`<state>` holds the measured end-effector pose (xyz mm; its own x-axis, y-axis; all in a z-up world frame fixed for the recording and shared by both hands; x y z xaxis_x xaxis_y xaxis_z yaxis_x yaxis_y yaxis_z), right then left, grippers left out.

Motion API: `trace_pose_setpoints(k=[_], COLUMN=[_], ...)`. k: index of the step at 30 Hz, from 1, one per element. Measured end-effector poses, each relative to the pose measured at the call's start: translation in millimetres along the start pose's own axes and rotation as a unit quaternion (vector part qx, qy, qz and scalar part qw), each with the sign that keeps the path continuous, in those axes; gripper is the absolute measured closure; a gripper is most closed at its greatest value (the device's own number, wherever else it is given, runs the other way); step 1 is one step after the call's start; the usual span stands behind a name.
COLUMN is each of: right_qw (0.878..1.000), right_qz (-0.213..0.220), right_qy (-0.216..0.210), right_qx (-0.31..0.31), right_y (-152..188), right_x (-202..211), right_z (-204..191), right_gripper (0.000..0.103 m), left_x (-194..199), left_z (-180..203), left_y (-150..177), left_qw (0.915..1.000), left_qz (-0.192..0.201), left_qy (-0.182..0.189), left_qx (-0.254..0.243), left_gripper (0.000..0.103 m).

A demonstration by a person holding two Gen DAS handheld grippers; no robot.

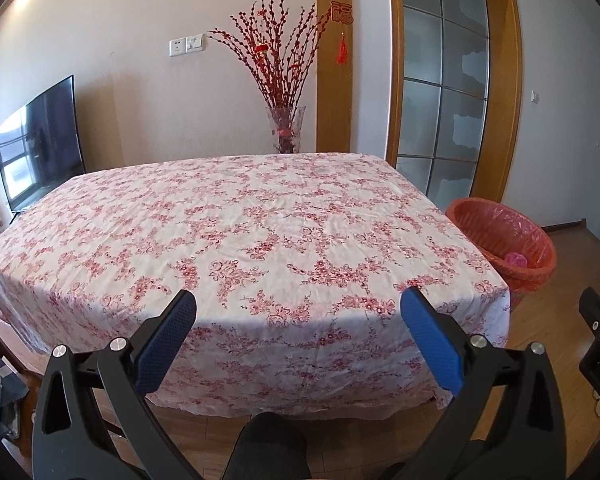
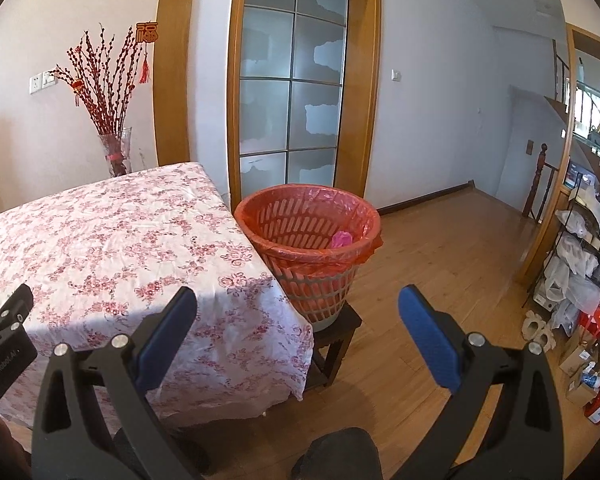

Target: Collect trash

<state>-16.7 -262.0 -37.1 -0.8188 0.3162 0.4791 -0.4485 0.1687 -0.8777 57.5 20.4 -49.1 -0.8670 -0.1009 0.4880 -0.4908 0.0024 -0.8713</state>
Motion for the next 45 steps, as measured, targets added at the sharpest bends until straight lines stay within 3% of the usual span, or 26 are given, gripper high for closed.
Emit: trace_pose_setpoints(k=[45], right_qw=[1.000], right_qz=[0.001], right_qy=[0.005], right_qx=[-0.001], right_y=[-1.7], right_x=[4.5], right_z=[-1.5], right_gripper=[0.004], left_x=[6.2], left_z=[2.9], left_y=[-2.2], left_qw=[1.0000], left_qz=[0.005], left_qy=[0.001], left_qx=[0.002], left_gripper=[0.003])
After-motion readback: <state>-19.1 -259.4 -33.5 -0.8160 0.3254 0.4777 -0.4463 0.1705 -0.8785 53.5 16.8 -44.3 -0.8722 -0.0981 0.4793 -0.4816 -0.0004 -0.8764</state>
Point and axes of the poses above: each gripper's, at about its wrist camera, not at the fingertips, and x roughly against the way its jaws point, z to its right, y to its underside, the point moved 9 cm from there along -x, roughly the way its jaws point, and after that the axes turned 5 degrees about -y, right-handed, at the moved point
